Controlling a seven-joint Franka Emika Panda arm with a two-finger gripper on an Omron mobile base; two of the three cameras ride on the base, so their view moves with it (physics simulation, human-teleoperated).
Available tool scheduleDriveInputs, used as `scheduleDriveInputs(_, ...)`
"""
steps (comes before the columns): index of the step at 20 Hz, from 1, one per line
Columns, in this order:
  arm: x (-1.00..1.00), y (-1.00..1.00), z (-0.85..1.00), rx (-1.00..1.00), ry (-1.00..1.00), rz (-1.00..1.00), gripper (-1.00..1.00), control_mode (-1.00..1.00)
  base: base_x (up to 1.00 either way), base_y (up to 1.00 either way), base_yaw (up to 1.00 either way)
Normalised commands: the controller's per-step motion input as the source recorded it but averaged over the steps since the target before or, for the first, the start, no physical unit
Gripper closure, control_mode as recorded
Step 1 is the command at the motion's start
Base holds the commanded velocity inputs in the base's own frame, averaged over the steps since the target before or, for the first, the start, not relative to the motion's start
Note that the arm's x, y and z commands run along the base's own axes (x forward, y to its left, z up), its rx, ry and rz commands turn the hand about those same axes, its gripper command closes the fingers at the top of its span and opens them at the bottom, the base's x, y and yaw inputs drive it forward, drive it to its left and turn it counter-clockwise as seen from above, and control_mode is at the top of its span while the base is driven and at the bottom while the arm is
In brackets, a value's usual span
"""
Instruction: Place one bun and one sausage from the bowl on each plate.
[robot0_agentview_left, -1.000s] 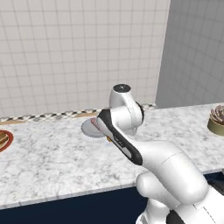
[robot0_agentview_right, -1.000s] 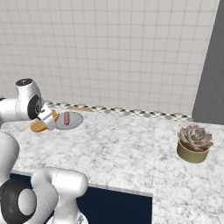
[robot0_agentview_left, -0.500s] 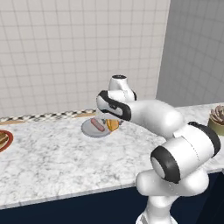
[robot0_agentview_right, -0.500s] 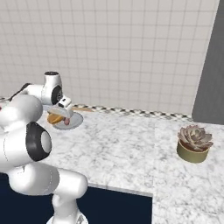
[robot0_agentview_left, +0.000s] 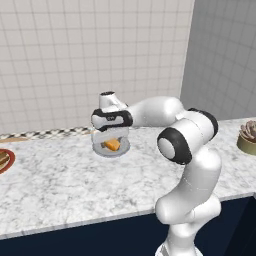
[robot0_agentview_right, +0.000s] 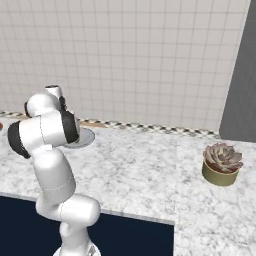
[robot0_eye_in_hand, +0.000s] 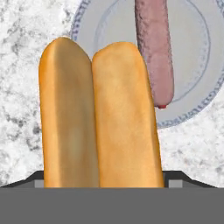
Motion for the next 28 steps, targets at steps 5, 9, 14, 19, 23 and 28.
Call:
scheduleDriveInputs(5, 0.65, 0.00, -0.39, -0.02, -0.12, 0.16, 1.00, -1.00, 0.00, 0.00, 0.00)
scheduleDriveInputs(9, 0.80, 0.00, -0.51, -0.01, 0.00, 0.11, 1.00, -1.00, 0.00, 0.00, 0.00)
scheduleDriveInputs(14, 0.36, 0.00, -0.28, -0.01, 0.00, 0.04, -1.00, -1.00, 0.00, 0.00, 0.00)
scheduleDriveInputs(19, -0.09, -0.13, 0.10, 0.02, 0.00, 0.00, -1.00, -1.00, 0.00, 0.00, 0.00)
scheduleDriveInputs(23, -0.60, -0.35, 0.39, 0.05, -0.09, 0.00, -1.00, -1.00, 0.00, 0.00, 0.00)
scheduleDriveInputs(28, -0.91, -0.50, 0.57, 0.07, -0.22, 0.00, -1.00, -1.00, 0.00, 0.00, 0.00)
